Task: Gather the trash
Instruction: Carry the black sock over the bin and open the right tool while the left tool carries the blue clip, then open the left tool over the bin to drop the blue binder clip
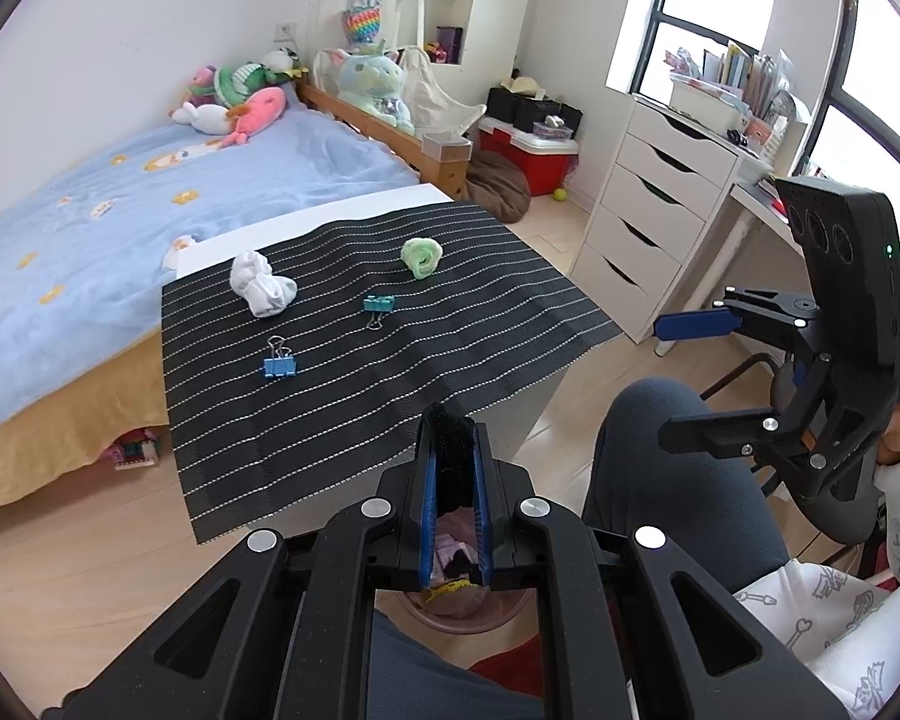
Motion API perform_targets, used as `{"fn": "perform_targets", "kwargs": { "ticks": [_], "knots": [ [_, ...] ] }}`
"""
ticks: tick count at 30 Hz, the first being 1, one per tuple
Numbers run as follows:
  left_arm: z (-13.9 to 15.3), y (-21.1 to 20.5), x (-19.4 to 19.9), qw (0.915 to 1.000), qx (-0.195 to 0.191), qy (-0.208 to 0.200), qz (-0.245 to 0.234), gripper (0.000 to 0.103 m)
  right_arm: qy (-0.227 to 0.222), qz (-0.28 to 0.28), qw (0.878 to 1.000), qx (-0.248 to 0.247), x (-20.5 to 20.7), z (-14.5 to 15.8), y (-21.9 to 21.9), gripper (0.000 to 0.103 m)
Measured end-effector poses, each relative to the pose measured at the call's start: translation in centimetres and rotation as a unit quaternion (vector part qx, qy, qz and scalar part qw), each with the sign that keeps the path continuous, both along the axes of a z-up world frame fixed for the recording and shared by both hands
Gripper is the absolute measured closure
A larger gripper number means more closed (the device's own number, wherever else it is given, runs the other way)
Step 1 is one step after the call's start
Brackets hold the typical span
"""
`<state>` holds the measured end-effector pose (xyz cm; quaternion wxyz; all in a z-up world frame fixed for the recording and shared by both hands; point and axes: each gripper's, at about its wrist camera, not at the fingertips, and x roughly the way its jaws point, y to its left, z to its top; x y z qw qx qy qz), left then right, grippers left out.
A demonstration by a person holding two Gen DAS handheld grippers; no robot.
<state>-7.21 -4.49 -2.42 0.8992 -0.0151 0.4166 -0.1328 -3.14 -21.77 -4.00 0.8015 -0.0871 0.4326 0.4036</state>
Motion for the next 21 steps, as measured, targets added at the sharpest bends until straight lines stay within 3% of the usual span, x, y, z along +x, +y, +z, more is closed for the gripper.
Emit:
{"fn": "perform_targets", "kwargs": {
  "ticks": [21],
  "knots": [
    [-0.5,-3.8,0.7,0.9984,0.009,0.013,-0.054,0.092,-0.004,-0.066,0.998,0.011,1.2,0.3,-3.5,0.006]
  ]
}}
